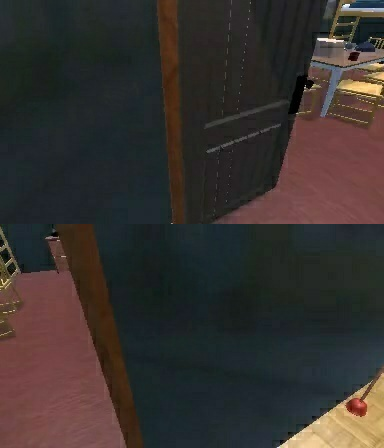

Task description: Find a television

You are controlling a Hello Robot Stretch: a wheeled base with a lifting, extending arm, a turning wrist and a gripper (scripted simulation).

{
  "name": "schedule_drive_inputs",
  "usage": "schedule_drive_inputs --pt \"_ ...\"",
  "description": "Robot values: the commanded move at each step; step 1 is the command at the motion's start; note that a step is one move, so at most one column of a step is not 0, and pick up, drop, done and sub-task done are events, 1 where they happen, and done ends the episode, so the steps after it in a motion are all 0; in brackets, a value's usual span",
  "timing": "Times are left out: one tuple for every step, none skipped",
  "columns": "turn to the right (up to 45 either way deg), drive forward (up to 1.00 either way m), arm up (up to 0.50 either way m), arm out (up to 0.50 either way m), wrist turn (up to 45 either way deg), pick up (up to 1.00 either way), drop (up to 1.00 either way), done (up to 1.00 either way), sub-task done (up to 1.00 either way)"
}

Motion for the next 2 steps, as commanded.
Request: schedule_drive_inputs --pt "0.0 0.4 0.0 0.0 0.0 0.0 0.0 0.0 0.0" --pt "45.0 0.0 0.0 0.0 0.0 0.0 0.0 0.0 0.0"
